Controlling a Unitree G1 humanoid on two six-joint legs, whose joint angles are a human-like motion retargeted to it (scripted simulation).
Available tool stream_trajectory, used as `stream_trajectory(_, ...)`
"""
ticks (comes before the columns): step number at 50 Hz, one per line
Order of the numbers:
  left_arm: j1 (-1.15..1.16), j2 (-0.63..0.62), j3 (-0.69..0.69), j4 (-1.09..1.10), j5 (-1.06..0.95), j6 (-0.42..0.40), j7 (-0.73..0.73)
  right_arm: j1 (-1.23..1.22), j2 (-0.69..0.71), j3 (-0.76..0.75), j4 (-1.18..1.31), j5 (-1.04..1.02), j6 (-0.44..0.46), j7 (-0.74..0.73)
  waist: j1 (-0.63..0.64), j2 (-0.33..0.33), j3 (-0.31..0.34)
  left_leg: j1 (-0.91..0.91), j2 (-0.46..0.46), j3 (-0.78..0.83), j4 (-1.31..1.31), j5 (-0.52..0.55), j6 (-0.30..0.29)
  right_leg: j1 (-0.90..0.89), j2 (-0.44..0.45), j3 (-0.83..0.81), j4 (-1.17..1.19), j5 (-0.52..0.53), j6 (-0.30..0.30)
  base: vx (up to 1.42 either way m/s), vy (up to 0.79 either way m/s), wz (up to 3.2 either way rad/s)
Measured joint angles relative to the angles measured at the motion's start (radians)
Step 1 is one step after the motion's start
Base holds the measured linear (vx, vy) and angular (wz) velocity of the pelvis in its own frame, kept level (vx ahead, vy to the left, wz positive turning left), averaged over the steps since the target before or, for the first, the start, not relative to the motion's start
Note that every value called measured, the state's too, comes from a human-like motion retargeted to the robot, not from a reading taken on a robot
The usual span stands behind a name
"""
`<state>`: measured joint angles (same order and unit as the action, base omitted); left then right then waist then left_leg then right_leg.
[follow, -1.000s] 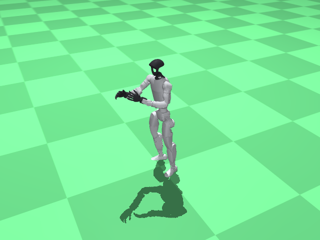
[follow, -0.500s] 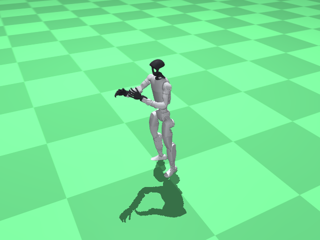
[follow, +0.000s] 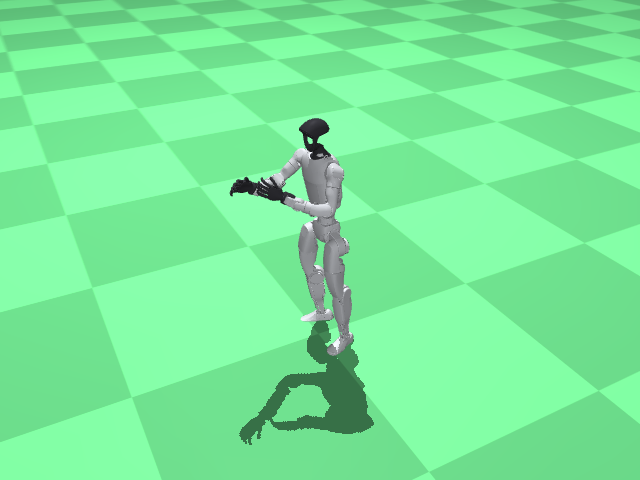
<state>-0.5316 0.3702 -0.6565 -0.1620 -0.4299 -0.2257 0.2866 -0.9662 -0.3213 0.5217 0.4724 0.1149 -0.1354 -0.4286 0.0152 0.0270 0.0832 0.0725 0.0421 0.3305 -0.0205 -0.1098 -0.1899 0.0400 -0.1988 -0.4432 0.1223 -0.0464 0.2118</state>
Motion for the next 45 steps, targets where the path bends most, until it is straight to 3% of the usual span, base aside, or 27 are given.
stream_trajectory(4,-0.186,-0.008,0.192,-0.205,0.178,-0.015,0.074,0.038,-0.017,-0.020,0.015,-0.030,0.020,0.057,0.011,0.001,-0.015,-0.003,0.000,-0.009,-0.001,0.002,-0.011,0.007,0.002,-0.011,-0.011,0.004,-0.002,0.00,0.00,0.00)
stream_trajectory(8,-0.551,-0.044,0.352,-0.285,0.402,0.040,0.321,0.038,-0.016,-0.045,0.042,-0.062,0.043,0.087,0.017,0.005,-0.020,-0.002,0.001,-0.019,-0.006,0.006,-0.021,0.016,0.005,-0.022,-0.018,0.005,-0.007,0.00,0.00,0.00)
stream_trajectory(13,-0.760,-0.068,0.399,-0.299,0.549,0.097,0.506,0.031,0.002,-0.059,0.032,-0.079,0.034,0.058,0.012,0.007,-0.021,0.000,0.002,-0.024,-0.010,0.008,-0.024,0.021,0.007,-0.028,-0.021,0.005,-0.008,0.00,0.00,0.00)
stream_trajectory(15,-0.716,-0.094,0.358,-0.270,0.513,0.079,0.495,0.014,0.005,-0.053,0.035,-0.070,0.032,0.044,0.013,0.009,-0.013,0.001,0.001,-0.024,-0.009,0.008,-0.023,0.021,0.006,-0.027,-0.019,0.005,-0.007,0.00,0.00,0.00)
stream_trajectory(18,-0.481,-0.145,0.252,-0.150,0.328,0.022,0.277,-0.017,0.017,-0.041,0.059,-0.053,0.034,0.049,0.012,0.011,-0.005,0.003,0.000,-0.023,-0.007,0.007,-0.016,0.019,0.003,-0.024,-0.011,0.003,-0.003,0.00,0.00,0.00)
stream_trajectory(23,-0.136,-0.152,0.078,0.129,0.118,0.052,0.071,-0.038,0.034,-0.037,0.077,-0.048,0.032,-0.006,0.000,0.010,0.001,-0.001,-0.004,-0.020,-0.007,0.008,-0.007,0.011,-0.003,-0.022,-0.004,-0.001,0.000,0.00,0.00,0.00)
stream_trajectory(26,-0.127,-0.137,0.105,0.026,0.159,0.012,0.072,-0.025,0.025,-0.021,0.073,-0.065,0.022,0.011,0.000,0.008,-0.005,-0.005,-0.003,-0.021,-0.006,0.008,-0.009,0.007,-0.002,-0.021,-0.004,0.000,-0.002,0.00,0.00,0.00)
stream_trajectory(29,-0.294,-0.110,0.219,-0.160,0.304,0.002,0.114,-0.001,0.019,-0.011,0.085,-0.083,0.027,0.060,0.006,0.009,-0.019,-0.007,-0.001,-0.023,-0.006,0.007,-0.016,0.007,0.001,-0.024,-0.006,0.001,-0.002,0.00,0.00,0.00)
stream_trajectory(34,-0.723,-0.061,0.378,-0.333,0.598,0.090,0.414,0.010,0.029,-0.046,0.101,-0.113,0.036,0.078,0.008,0.015,-0.023,-0.005,0.002,-0.028,-0.012,0.009,-0.024,0.011,0.004,-0.031,-0.008,0.000,-0.005,0.00,0.00,0.00)
stream_trajectory(38,-0.760,-0.126,0.369,-0.391,0.670,0.088,0.504,0.004,0.048,-0.058,0.095,-0.132,0.024,0.055,0.005,0.013,-0.014,-0.002,0.001,-0.032,-0.012,0.008,-0.026,0.017,0.005,-0.034,-0.009,-0.002,-0.009,0.00,0.00,0.00)
stream_trajectory(40,-0.641,-0.177,0.362,-0.372,0.660,0.047,0.470,-0.004,0.045,-0.060,0.091,-0.147,0.010,0.040,0.008,0.011,-0.005,0.002,0.000,-0.033,-0.012,0.006,-0.027,0.020,0.002,-0.035,-0.006,-0.006,-0.008,0.00,0.00,0.00)
stream_trajectory(42,-0.429,-0.207,0.297,-0.284,0.574,-0.023,0.285,-0.012,0.042,-0.038,0.090,-0.153,-0.005,0.066,0.007,0.008,-0.004,0.002,-0.001,-0.034,-0.007,0.003,-0.024,0.022,0.000,-0.034,-0.003,-0.008,-0.008,0.00,0.00,0.00)
stream_trajectory(45,-0.193,-0.142,0.186,-0.035,0.409,-0.026,0.122,-0.012,0.029,-0.032,0.070,-0.111,-0.017,0.032,0.007,0.003,0.001,0.002,-0.004,-0.036,-0.006,0.003,-0.016,0.022,-0.004,-0.037,0.001,-0.012,-0.006,0.00,0.00,0.00)
